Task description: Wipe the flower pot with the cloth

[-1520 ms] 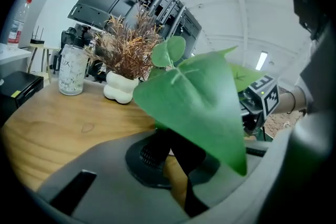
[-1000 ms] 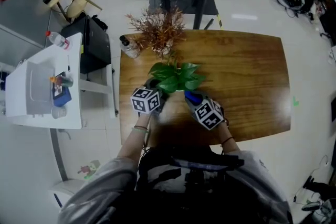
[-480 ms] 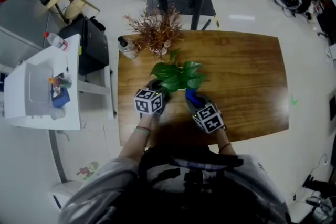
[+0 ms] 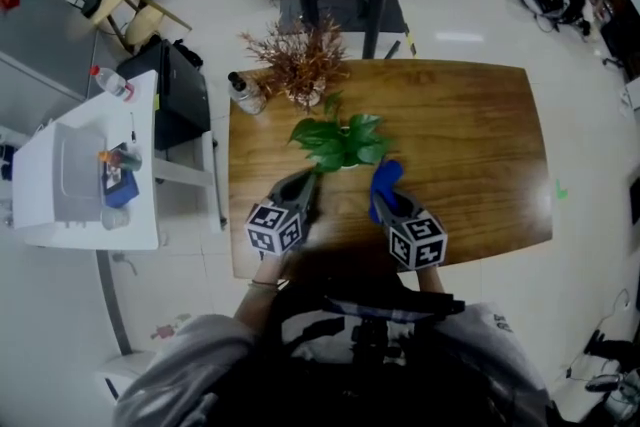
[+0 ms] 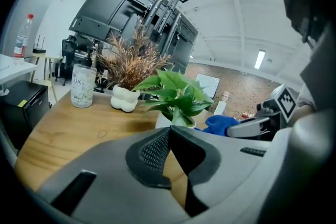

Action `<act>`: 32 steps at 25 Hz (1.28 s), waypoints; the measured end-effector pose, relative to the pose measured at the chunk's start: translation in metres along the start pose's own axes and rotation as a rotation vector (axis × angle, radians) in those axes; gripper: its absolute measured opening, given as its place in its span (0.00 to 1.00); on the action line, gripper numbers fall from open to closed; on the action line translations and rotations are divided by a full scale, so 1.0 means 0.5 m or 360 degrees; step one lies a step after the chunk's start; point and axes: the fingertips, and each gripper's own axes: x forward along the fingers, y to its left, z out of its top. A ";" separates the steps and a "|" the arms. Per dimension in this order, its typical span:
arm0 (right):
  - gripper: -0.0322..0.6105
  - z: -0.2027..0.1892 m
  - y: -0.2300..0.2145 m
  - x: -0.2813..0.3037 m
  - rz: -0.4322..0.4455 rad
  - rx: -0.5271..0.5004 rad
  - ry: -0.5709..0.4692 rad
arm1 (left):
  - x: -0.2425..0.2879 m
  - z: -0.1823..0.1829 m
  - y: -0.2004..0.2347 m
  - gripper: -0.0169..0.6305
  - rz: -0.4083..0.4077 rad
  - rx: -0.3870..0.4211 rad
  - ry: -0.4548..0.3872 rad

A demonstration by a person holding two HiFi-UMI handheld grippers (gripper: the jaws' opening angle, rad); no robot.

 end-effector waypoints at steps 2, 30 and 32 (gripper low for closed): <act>0.14 0.016 0.009 -0.009 0.0007 0.0061 -0.0051 | -0.021 0.016 -0.015 0.04 -0.0005 -0.0012 -0.0052; 0.13 0.023 0.063 -0.047 0.0038 0.0155 -0.0146 | -0.072 0.047 -0.095 0.04 -0.0073 0.0131 -0.0078; 0.13 0.025 0.064 -0.046 0.0039 0.0149 -0.0143 | -0.072 0.044 -0.093 0.04 -0.0072 0.0131 -0.0069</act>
